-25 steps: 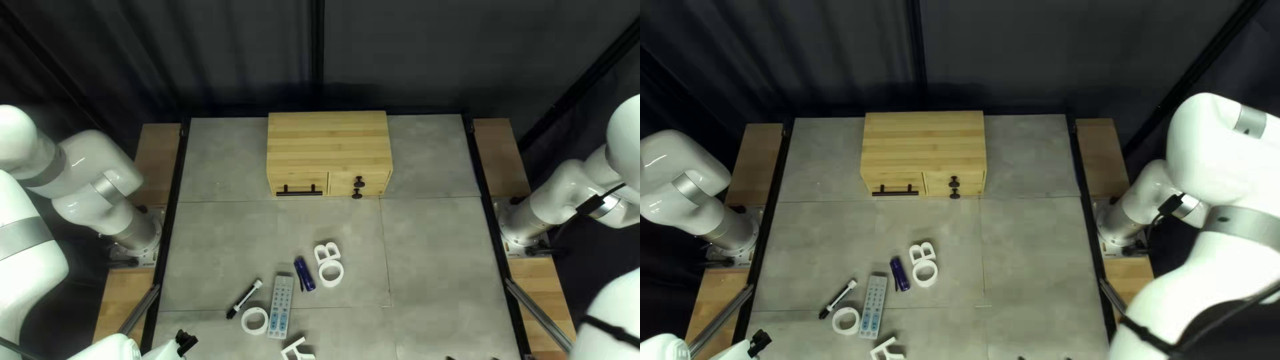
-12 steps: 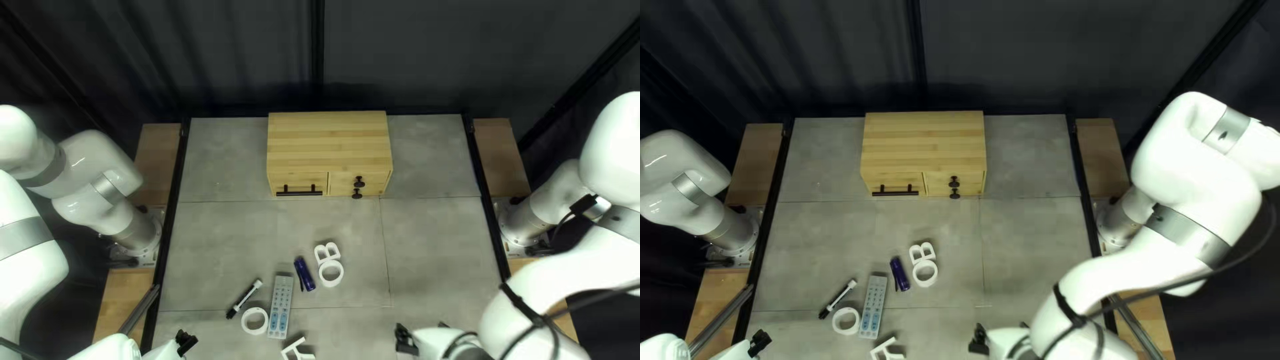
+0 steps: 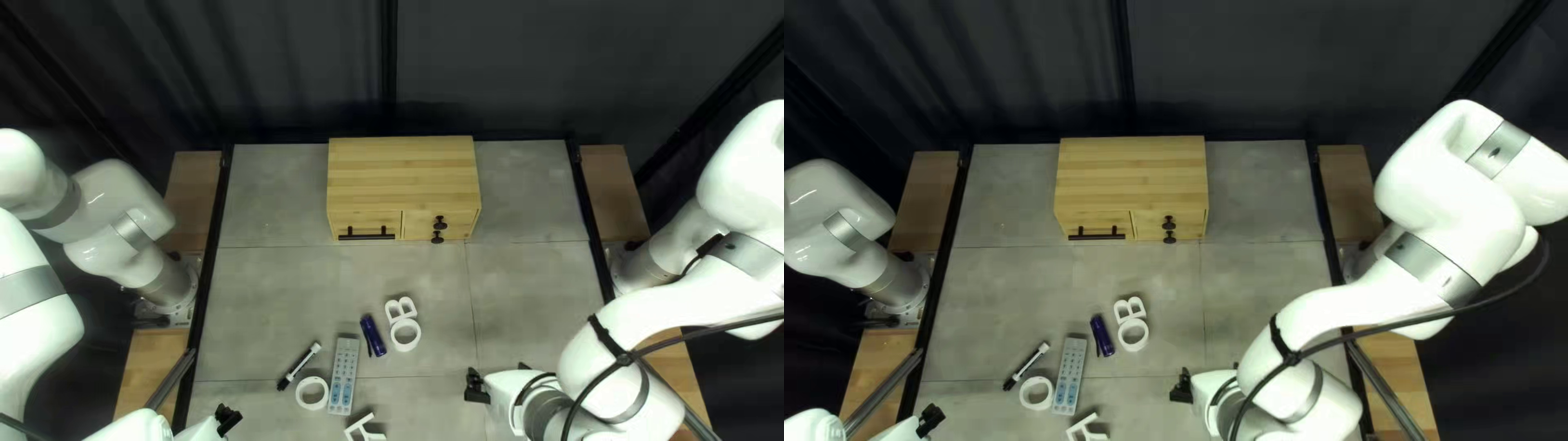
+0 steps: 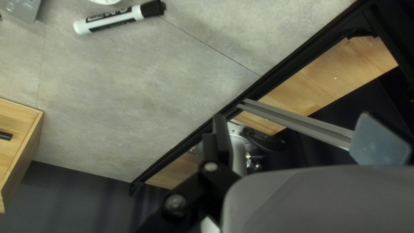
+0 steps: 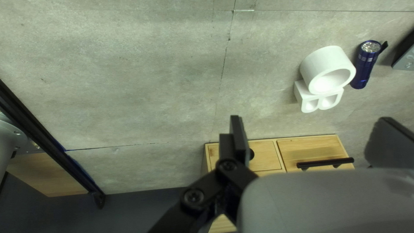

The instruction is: Open drawers and place objects into drawer and close

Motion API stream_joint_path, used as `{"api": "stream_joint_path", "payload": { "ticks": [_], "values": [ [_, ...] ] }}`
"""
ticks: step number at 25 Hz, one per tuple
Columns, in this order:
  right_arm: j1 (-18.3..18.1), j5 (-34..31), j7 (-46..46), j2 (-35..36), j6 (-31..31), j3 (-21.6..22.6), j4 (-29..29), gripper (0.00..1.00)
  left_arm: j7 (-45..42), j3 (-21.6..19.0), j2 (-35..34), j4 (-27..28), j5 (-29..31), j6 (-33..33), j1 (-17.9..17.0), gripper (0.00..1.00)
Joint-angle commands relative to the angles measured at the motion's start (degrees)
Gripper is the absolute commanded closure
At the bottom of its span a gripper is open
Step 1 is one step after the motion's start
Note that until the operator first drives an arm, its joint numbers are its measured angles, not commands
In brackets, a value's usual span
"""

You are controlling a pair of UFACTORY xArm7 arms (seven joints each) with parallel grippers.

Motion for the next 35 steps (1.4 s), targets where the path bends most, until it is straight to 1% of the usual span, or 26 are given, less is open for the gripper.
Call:
{"api": "stream_joint_path", "payload": {
  "ticks": [1, 6, 9, 14, 23, 28, 32, 35],
  "values": [
    [-0.1, -5.1, -0.1, -1.4, -3.3, -0.5, -3.5, 0.0, 0.0, 0.0, 0.0, 0.0, 0.0, 0.0, 0.0, 0.0],
    [-2.2, -11.0, -2.1, 1.6, -7.3, -2.8, -4.7, 0.0, 0.0, 0.0, 0.0, 0.0, 0.0, 0.0, 0.0, 0.0],
    [-3.9, -12.8, -3.7, 3.5, -8.4, -4.3, -5.2, 0.0, 0.0, 0.0, 0.0, 0.0, 0.0, 0.0, 0.0, 0.0],
    [-6.1, -13.3, -7.2, 7.0, -5.4, -6.4, -3.1, 0.0, 0.0, 0.0, 0.0, 0.0, 0.0, 0.0, 0.0, 0.0],
    [-9.9, -13.9, -11.8, 6.9, -1.7, -9.9, -3.4, 0.0, 0.0, 0.0, 0.0, 0.0, 0.0, 0.0, 0.0, 0.0],
    [-10.9, -13.2, -13.9, 7.2, 0.4, -10.7, -2.4, 0.0, 0.0, 0.0, 0.0, 0.0, 0.0, 0.0, 0.0, 0.0],
    [-11.9, -12.7, -14.4, 7.5, 0.0, -11.3, -2.8, 0.0, 0.0, 0.0, 0.0, 0.0, 0.0, 0.0, 0.0, 0.0],
    [-12.9, -12.7, -15.6, 7.5, -1.8, -11.6, -3.5, 0.0, 0.0, 0.0, 0.0, 0.0, 0.0, 0.0, 0.0, 0.0]
  ]
}}
